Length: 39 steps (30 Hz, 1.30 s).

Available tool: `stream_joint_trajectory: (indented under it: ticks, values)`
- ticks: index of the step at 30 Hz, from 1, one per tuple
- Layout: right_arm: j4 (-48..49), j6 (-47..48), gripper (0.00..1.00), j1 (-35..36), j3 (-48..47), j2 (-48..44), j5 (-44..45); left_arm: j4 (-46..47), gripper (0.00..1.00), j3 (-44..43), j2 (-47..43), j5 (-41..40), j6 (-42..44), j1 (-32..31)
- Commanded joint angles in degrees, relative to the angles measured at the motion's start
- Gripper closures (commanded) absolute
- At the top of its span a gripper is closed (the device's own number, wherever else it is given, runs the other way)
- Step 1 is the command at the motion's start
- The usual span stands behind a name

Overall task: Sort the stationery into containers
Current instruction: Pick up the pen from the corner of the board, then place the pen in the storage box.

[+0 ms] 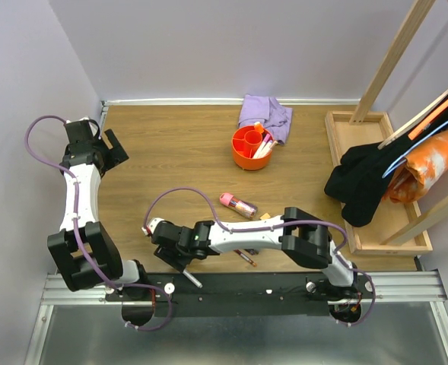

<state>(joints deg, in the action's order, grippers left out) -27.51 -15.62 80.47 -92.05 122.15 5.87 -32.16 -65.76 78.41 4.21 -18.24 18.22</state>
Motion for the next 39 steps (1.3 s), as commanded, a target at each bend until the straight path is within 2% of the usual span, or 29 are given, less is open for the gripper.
stream_joint_trajectory:
  ticks: [1,4,8,11,12,13,17,20,24,28,29,31,32,35,39]
  values:
    - [-2.7,-0.4,0.39,0.8,-2.8,3.3,-2.3,1.7,0.01,-1.1,1.4,-1.0,-0.3,0.4]
    - [-3.7,-0.6,0.42,0.9,-3.5,4.4,-3.3,1.7,0.01,-1.0,1.6,-1.0,-0.8,0.4]
    - [-4.2,-2.3,0.57,1.0,-2.4,4.9,-4.0,1.9,0.01,-0.4,1.5,-1.0,-0.8,0.4]
    - [-4.6,-3.0,0.79,1.1,-1.0,4.9,-4.2,1.8,0.01,-0.7,1.7,-1.1,-0.6,0.4]
    - [-4.8,-3.1,0.95,1.0,-0.7,4.8,-3.7,1.8,0.01,-0.8,1.9,-1.1,-0.6,0.4]
    - [-4.9,-3.0,0.99,0.9,-0.5,4.7,-3.3,1.8,0.01,-1.0,2.4,-1.2,-0.7,0.4]
    - [-2.9,-1.1,1.00,-1.3,0.1,0.6,1.1,0.7,0.01,-2.9,3.5,-0.6,-0.5,0.4]
    - [0.2,2.3,0.99,-6.7,-2.2,-6.1,7.3,0.6,0.01,-3.8,3.3,-0.3,0.7,0.3]
    - [-1.2,4.4,0.99,-18.9,-10.9,-10.2,10.9,0.3,0.01,-4.4,3.2,1.5,2.5,-1.2]
    - [5.9,6.1,0.99,-29.0,-9.2,-14.6,10.5,0.3,0.01,-4.3,2.1,6.2,8.5,-5.6]
    - [11.7,6.9,1.00,-30.8,-7.5,-17.4,10.3,0.3,0.01,-4.0,1.7,6.7,11.2,-7.5]
    - [20.7,9.1,1.00,-36.1,1.8,-21.0,10.0,0.1,0.01,-3.1,-0.2,5.6,15.9,-15.1]
    - [31.1,10.2,1.00,-37.6,5.8,-23.9,9.9,0.1,0.01,-2.5,-0.9,5.5,19.6,-17.2]
    - [44.7,14.0,1.00,-41.6,15.0,-26.4,9.9,0.7,0.01,-0.1,-3.9,7.4,21.8,-24.5]
    - [53.2,15.1,1.00,-46.3,20.5,-27.1,9.1,-1.0,0.01,1.3,-5.0,10.7,21.8,-29.3]
